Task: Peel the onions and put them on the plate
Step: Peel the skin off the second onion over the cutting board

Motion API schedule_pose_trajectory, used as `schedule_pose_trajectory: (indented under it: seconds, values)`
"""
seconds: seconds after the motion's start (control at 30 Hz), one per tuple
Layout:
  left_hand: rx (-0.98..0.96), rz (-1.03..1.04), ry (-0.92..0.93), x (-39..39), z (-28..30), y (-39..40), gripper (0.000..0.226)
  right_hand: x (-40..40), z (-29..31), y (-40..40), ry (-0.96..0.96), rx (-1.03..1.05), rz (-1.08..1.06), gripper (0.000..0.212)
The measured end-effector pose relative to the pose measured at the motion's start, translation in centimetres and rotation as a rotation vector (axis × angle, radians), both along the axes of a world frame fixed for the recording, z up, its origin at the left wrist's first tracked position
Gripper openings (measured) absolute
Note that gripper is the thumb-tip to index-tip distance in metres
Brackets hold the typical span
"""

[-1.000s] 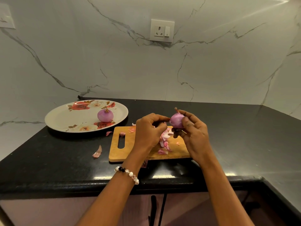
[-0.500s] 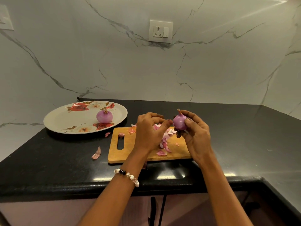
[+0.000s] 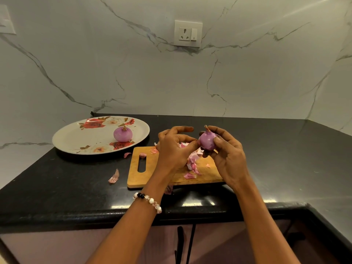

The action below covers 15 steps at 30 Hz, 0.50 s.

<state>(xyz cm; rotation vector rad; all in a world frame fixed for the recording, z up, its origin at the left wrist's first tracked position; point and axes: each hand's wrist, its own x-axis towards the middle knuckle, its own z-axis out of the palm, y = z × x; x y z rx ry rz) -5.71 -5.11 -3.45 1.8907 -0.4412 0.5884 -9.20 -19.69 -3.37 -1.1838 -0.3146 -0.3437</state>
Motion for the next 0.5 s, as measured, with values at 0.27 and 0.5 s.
schedule_pose_trajectory:
  seconds: [0.27,0.5]
  values:
    - [0.005,0.061,0.003,-0.8,0.3,0.0,0.008,0.2,-0.2,0.2,-0.021,-0.060,0.012,0.021]
    - [0.104,0.161,-0.111,-1.1,0.4,-0.5,0.008,0.1,0.0,0.3,0.001,-0.077,-0.009,0.025]
